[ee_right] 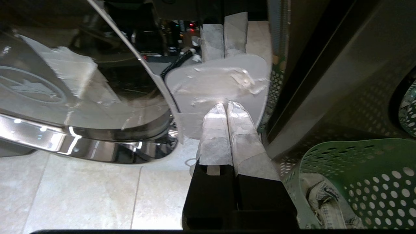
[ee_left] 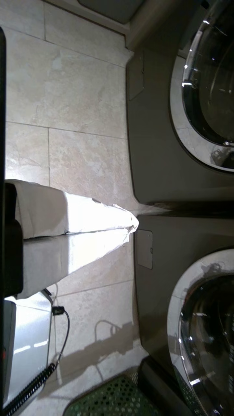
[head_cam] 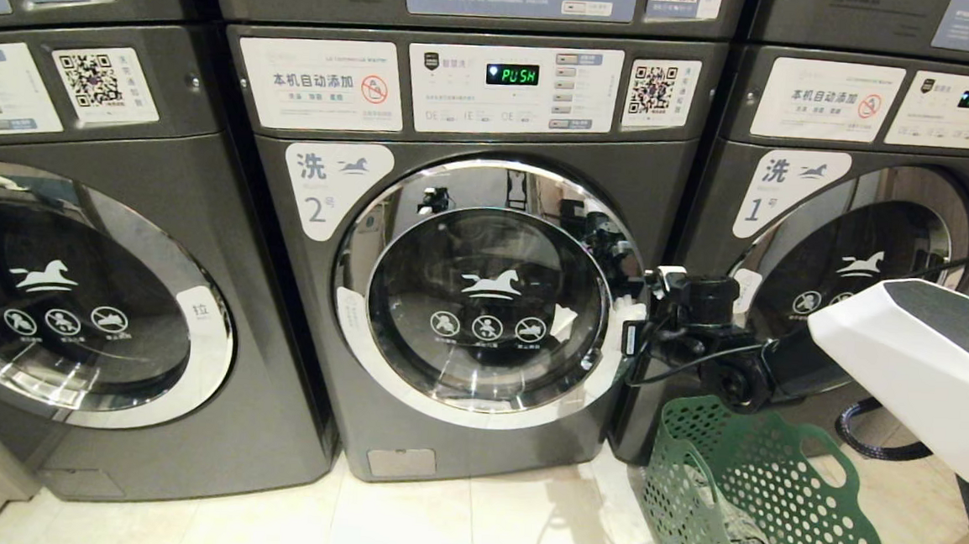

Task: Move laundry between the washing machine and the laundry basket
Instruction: Press the washing machine door tightly with the right hand

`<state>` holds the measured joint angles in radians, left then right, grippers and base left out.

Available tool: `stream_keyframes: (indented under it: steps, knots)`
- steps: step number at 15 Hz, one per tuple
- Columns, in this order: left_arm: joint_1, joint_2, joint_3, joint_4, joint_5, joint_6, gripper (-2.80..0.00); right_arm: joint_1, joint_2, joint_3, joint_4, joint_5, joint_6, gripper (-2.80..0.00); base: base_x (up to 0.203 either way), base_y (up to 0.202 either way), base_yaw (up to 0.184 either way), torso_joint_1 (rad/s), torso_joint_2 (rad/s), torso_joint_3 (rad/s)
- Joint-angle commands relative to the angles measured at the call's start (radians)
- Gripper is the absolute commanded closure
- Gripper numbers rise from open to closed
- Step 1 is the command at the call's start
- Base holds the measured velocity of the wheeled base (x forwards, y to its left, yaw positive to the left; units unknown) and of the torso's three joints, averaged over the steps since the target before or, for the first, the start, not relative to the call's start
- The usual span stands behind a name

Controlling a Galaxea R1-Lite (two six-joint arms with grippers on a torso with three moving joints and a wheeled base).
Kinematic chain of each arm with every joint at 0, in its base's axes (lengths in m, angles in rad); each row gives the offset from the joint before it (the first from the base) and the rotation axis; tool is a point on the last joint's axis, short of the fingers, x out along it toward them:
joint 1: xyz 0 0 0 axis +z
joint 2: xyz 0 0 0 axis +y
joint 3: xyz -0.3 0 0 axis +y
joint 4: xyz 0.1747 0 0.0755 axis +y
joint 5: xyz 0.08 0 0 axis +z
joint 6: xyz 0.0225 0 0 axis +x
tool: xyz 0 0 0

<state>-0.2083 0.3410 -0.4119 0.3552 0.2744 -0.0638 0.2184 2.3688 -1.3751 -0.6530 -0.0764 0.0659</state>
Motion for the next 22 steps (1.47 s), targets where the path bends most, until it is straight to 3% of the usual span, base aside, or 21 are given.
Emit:
stream_keyframes:
  steps: [1,5,7,10,13,20,22]
  knots:
    - [-0.001,-0.057,0.092,-0.017,0.023,0.004,0.00,-0.013,0.050,-0.033,-0.013,0.000,-0.011,0.00,0.000,0.000,0.000,0.000,0.00,0.000]
    - [0.000,-0.057,0.234,-0.069,0.051,0.007,0.00,-0.026,0.104,-0.119,-0.012,0.006,-0.012,0.00,0.000,0.000,0.000,0.000,0.00,0.000]
    - [-0.001,-0.057,0.234,-0.074,-0.015,0.003,0.00,-0.027,0.134,-0.161,-0.013,0.010,-0.008,0.00,0.000,0.000,0.000,0.000,0.00,0.000]
    - [-0.002,-0.057,0.260,-0.114,-0.171,0.017,0.00,-0.027,0.156,-0.204,-0.013,0.021,-0.004,0.00,0.000,0.000,0.000,0.000,0.00,0.000]
    - [-0.002,-0.057,0.321,-0.177,-0.249,0.025,0.00,-0.028,0.208,-0.304,-0.008,0.024,-0.005,0.00,0.000,0.000,0.000,0.000,0.00,0.000]
    - [-0.002,-0.056,0.328,-0.188,-0.230,0.061,0.00,-0.038,0.354,-0.568,0.041,0.031,-0.010,0.00,0.000,0.000,0.000,0.000,0.00,0.000]
    - [-0.002,-0.057,0.328,-0.188,-0.230,0.061,0.00,-0.050,0.385,-0.586,0.062,0.037,-0.011,0.00,0.000,0.000,0.000,0.000,0.00,0.000]
